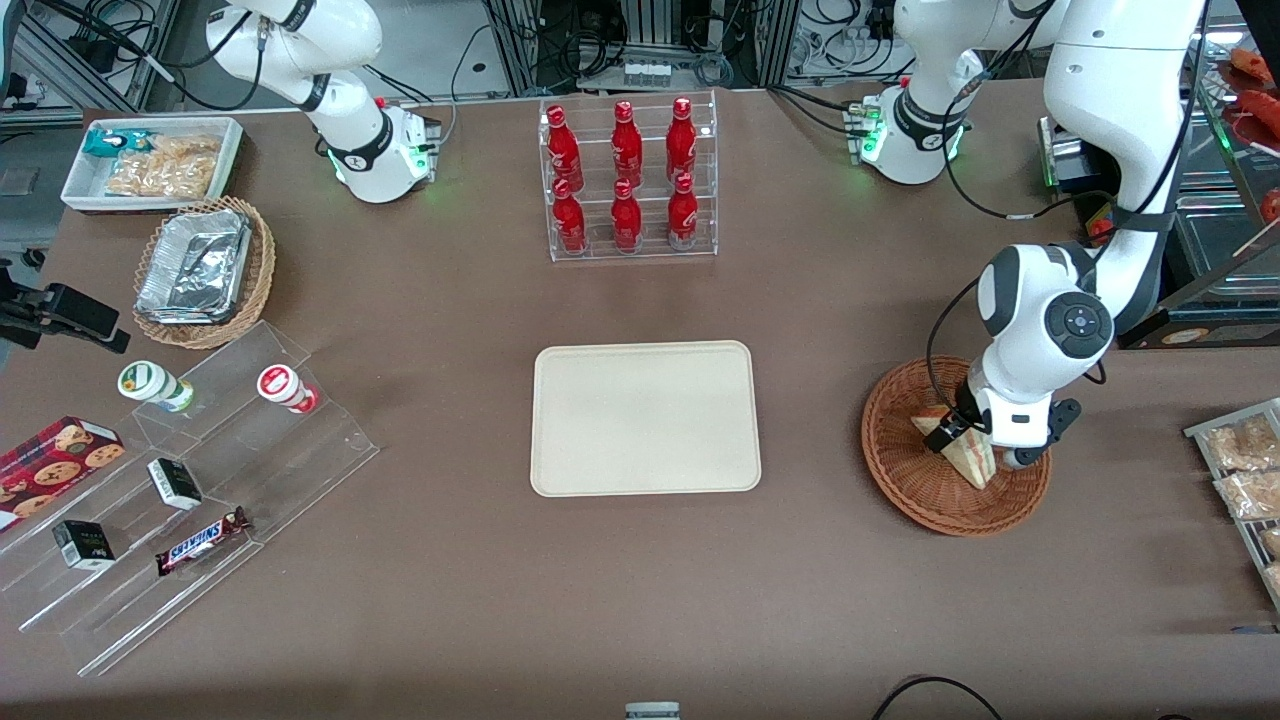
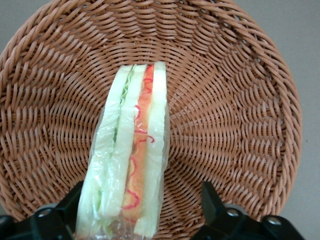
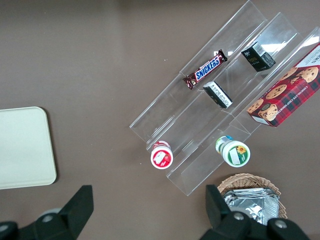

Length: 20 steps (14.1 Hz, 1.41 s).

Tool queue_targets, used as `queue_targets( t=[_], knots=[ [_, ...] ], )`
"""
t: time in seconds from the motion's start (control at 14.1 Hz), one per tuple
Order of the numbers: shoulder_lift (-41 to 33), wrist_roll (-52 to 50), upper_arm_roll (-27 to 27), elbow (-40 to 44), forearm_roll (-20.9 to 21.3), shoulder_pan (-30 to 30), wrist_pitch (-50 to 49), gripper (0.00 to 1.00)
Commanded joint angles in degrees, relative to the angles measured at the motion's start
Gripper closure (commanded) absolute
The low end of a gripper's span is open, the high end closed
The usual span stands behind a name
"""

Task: Place sandwich from basket to tray
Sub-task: 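Close the left gripper on the sandwich and lift it, then carry the sandwich with the left gripper over the white tray and lower it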

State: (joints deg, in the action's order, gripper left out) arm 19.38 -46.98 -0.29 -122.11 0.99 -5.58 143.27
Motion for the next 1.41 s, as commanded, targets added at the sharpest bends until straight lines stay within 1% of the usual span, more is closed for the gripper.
queue_targets(
  t=[0.0, 0.07, 0.14, 0.21, 0.42, 0.49, 0.57, 0.64, 0.71, 0.78, 0.85, 0.92, 0.99, 1.2, 1.34],
  knots=[
    [0.1, 0.0, 0.1, -0.1, 0.7, 0.0, 0.4, 0.8],
    [0.0, 2.3, 0.2, -0.1, 0.7, 0.1, 0.2, 0.91],
    [-0.5, 5.2, 0.2, -0.1, 0.7, 0.3, -0.1, 0.95],
    [-1.2, 7.8, 0.3, 0.0, 0.7, 0.3, -1.3, 0.96],
    [-2.7, 17.2, 0.0, 4.3, 1.2, -1.3, -13.0, 0.98],
    [-2.4, 19.6, 0.0, 7.7, 2.8, -3.7, -18.3, 0.98],
    [-2.0, 22.5, -0.1, 11.5, 4.7, -4.5, -23.3, 0.96],
    [-0.6, 25.4, -0.5, 16.5, 5.8, -5.7, -29.0, 0.93],
    [1.6, 26.4, -1.4, 21.7, 5.7, -7.4, -33.7, 0.92],
    [4.5, 26.4, -1.6, 27.0, 5.8, -9.3, -37.4, 0.89],
    [7.5, 25.5, -1.9, 31.6, 5.3, -11.6, -39.8, 0.89],
    [9.5, 23.2, -1.9, 34.2, 4.0, -13.8, -40.1, 0.91],
    [11.4, 19.3, -1.9, 35.9, 2.5, -15.8, -40.0, 0.91],
    [16.5, 12.9, -3.4, 41.6, 0.6, -20.7, -37.5, 0.91],
    [19.5, 8.3, -5.2, 43.4, 0.3, -23.3, -33.6, 0.91]
  ],
)
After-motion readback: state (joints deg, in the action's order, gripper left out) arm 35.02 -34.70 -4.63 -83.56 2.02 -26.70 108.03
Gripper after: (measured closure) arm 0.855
